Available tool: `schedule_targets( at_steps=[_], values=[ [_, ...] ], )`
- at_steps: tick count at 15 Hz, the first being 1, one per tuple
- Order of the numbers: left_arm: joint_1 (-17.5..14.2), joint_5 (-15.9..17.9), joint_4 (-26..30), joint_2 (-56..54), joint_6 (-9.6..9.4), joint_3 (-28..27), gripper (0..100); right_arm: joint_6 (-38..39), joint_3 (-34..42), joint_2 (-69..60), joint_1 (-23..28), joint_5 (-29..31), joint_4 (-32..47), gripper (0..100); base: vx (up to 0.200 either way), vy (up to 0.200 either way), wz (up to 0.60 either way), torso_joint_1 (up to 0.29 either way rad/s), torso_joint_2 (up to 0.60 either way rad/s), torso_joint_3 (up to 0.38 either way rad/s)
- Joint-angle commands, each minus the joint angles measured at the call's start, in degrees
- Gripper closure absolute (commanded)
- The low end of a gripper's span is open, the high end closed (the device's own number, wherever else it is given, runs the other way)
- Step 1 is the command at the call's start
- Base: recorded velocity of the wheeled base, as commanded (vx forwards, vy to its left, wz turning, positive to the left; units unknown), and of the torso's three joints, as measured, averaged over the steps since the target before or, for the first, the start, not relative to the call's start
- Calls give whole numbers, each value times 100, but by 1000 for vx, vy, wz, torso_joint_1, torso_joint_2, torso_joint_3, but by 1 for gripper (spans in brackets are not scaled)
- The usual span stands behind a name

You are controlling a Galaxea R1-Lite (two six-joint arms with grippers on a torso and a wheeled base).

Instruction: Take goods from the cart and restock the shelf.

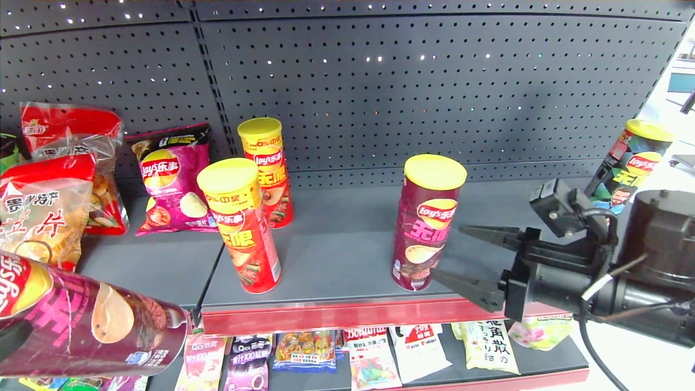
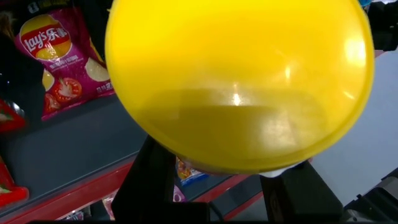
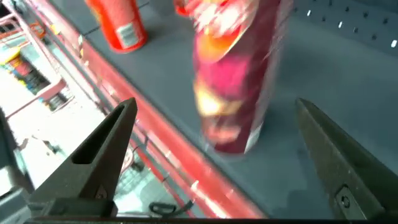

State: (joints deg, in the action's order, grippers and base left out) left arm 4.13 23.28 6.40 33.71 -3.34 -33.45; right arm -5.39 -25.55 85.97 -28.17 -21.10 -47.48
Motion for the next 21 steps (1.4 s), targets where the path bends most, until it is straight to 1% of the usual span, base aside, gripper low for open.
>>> schedule_targets(
  at_steps=[1,2,3,4,5,6,7,9,10,11,12,14,15,16,17,18,19,21],
  values=[
    [0,1,2,-4,0,-4,100,-15,736,-1047,-30,10,11,0,0,0,0,0,0,0],
    [0,1,2,13,-9,-65,100,-15,1149,-2049,260,722,169,0,0,0,0,0,0,0],
    [0,1,2,22,-18,-83,100,-15,1228,-2339,400,1047,257,0,0,0,0,0,0,0],
    [-9,-17,10,22,-53,-91,100,3,1263,-2822,567,1372,521,0,0,0,0,0,0,0],
    [-9,-43,10,22,-185,-74,100,3,1202,-3455,769,1759,1180,0,0,0,0,0,0,0],
    [-9,-70,10,22,-343,-65,100,-6,1114,-4097,813,1996,1980,0,0,0,0,0,0,0],
    [-9,-105,19,-13,-527,-39,100,-24,692,-5213,831,2268,3676,0,0,0,0,0,0,0],
    [-9,-105,19,-66,-536,5,100,-15,-354,-6373,954,2717,6304,0,0,0,0,0,0,0],
    [-9,-78,10,-101,-536,49,100,3,-679,-6769,1121,2813,7192,0,0,0,0,0,0,0],
    [-9,-61,10,-136,-527,76,100,20,-723,-6971,1376,2848,7411,0,0,0,0,0,0,0],
    [-9,-34,10,-145,-527,76,100,55,-688,-7094,1815,2857,7464,0,0,0,0,0,0,0],
    [-9,27,-7,-128,-527,49,100,293,-416,-7278,2984,2743,7464,0,0,0,0,0,0,0],
    [-9,18,-7,-128,-527,49,100,258,-152,-7604,3204,2506,7446,0,0,0,0,0,0,0],
    [-9,18,-16,-128,-519,40,100,73,129,-8052,3222,2242,7420,0,0,0,0,0,0,0],
    [-9,18,-16,-145,-501,40,100,-182,332,-8061,3213,2189,7279,0,0,0,0,0,0,0],
    [-9,27,-16,-145,-492,40,100,-182,534,-8052,3204,2137,6902,0,0,0,0,0,0,0],
    [-9,36,-16,-128,-492,23,100,-191,1035,-8069,3178,1996,6453,0,0,0,0,0,0,0],
    [-9,168,-7,-128,-492,40,100,-199,2098,-8069,3169,1952,4994,0,0,0,0,0,0,0]
  ],
)
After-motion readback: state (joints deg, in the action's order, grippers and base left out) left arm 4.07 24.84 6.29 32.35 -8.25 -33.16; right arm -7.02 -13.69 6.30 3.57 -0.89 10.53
